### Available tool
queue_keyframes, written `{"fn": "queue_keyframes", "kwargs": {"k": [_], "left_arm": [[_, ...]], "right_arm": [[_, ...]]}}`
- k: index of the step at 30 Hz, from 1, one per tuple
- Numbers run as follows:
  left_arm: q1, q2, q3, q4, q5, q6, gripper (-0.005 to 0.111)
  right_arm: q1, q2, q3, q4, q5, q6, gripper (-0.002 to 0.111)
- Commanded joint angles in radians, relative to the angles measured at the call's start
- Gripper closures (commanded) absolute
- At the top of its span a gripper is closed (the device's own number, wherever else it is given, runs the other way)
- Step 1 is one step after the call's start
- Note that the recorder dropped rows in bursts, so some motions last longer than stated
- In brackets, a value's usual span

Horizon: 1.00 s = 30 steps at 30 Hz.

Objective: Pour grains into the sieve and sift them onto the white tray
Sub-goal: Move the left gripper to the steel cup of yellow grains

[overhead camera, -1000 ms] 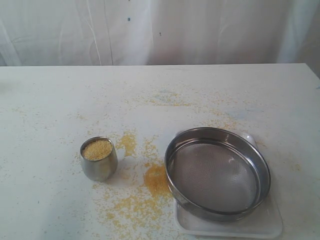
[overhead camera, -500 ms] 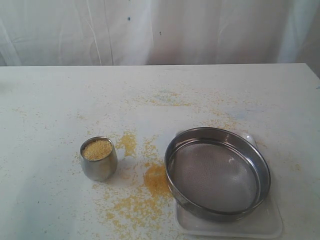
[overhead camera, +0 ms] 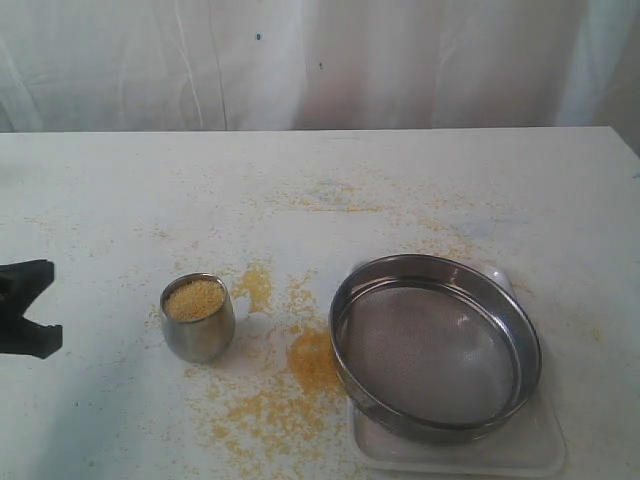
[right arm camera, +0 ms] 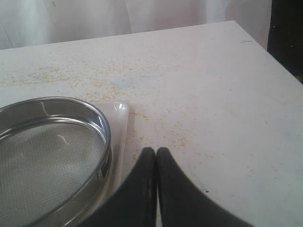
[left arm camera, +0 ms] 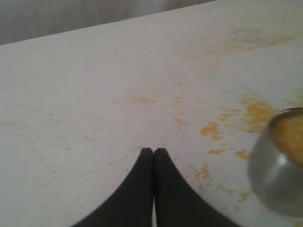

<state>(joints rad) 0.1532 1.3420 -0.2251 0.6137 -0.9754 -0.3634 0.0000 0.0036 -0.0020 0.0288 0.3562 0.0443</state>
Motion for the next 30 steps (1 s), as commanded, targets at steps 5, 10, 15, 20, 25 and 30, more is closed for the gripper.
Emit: {"fn": "queue_keyframes", "kwargs": {"k": [5, 10, 15, 20, 25, 30], "left_arm": [[-0.005, 0.137, -0.047, 0.450, -0.246, -0.090, 0.107], [-0.055, 0.137, -0.101, 0.564, -0.246, -0.175, 0.107], [-0.119, 0.137, -0.115, 0.553, -0.246, -0.030, 0.092], [-0.119, 0.137, -0.115, 0.547, -0.119, -0.079, 0.029], [-0.119, 0.135, -0.115, 0.503, -0.237, -0.089, 0.002], [-0.119, 0.135, -0.115, 0.502, -0.246, -0.089, 0.002]], "right_arm": [[0.000, -0.004, 0.002, 0.000, -0.006, -0.003, 0.108], [0.000, -0.004, 0.002, 0.000, -0.006, -0.003, 0.108], [0.000, -0.004, 0.002, 0.000, -0.006, 0.025, 0.108], [0.000, -0.004, 0.002, 0.000, -0.006, 0.015, 0.108], [0.000, -0.004, 0.002, 0.000, -0.006, 0.015, 0.108], [0.000, -0.004, 0.002, 0.000, -0.006, 0.015, 0.108]]}}
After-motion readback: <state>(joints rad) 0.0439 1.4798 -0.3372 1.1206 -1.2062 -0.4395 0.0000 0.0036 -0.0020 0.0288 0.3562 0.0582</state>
